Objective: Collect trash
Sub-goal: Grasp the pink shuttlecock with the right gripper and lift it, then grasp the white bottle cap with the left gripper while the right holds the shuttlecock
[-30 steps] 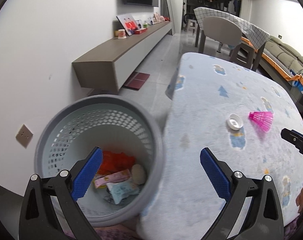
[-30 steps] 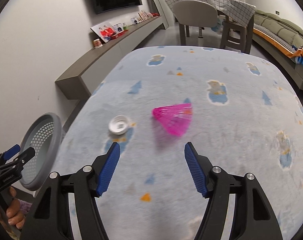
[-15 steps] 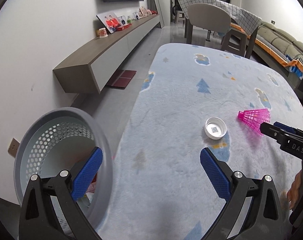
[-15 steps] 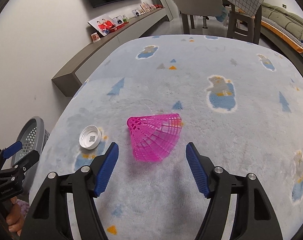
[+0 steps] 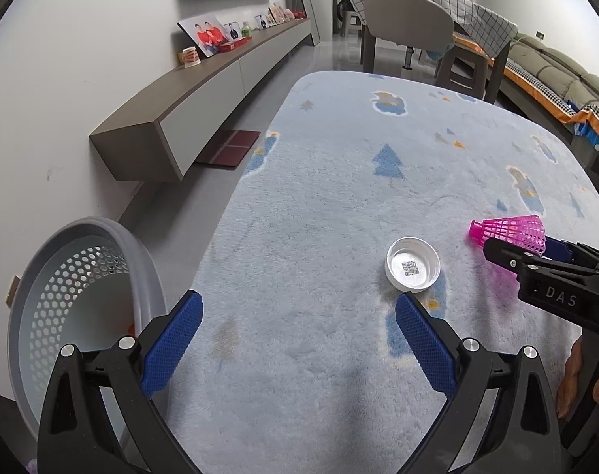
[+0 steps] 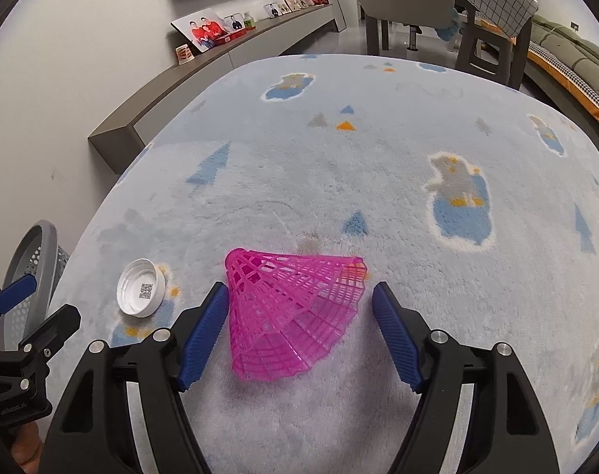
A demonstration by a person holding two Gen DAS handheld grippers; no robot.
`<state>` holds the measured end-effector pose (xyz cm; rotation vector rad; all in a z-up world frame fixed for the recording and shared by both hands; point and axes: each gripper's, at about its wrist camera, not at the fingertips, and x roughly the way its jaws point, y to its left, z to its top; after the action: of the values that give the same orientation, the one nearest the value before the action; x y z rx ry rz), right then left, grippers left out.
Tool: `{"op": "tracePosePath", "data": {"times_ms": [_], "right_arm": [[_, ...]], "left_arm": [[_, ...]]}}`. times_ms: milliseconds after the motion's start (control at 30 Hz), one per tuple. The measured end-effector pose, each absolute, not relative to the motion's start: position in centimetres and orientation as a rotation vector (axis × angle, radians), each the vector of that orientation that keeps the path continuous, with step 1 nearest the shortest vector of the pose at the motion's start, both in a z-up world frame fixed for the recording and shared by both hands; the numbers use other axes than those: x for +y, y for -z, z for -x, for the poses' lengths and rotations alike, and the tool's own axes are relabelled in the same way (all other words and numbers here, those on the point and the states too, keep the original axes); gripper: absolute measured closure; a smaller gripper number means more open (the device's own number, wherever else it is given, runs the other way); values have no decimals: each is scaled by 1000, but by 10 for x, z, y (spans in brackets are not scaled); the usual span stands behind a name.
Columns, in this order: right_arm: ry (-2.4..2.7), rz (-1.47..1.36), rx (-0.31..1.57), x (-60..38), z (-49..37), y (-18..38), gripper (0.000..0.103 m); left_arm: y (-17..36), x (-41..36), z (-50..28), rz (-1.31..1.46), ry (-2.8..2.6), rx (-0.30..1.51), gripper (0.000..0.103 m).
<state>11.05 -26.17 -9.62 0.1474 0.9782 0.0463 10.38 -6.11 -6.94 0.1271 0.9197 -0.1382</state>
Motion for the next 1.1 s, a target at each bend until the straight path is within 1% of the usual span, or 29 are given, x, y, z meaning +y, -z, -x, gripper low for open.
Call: {"op": "tracePosePath", "data": {"times_ms": [167,200,233,500,567,1100], "right_arm": [[-49,-98,980,-251,-116,97,32],[-52,-93,975,-249,-116,97,35],[-55,-89,971,-248,-116,96,36],[-73,-128,942,-255,-104,88,51],[-72,-144,938,-259,-101,85,52],[-42,-233,886,-291,-81,64,53]], "left_arm": [[73,-63,-106,-124,138,931,7],[73,-64,-106,-125,138,932,7],[74,-65,-106,-125,139,932,7],[73,-75,-107,-121,161,935,7],[74,-80,-107,-119,171,937,7],[93,-109,-127,-91,185,990,7]]}}
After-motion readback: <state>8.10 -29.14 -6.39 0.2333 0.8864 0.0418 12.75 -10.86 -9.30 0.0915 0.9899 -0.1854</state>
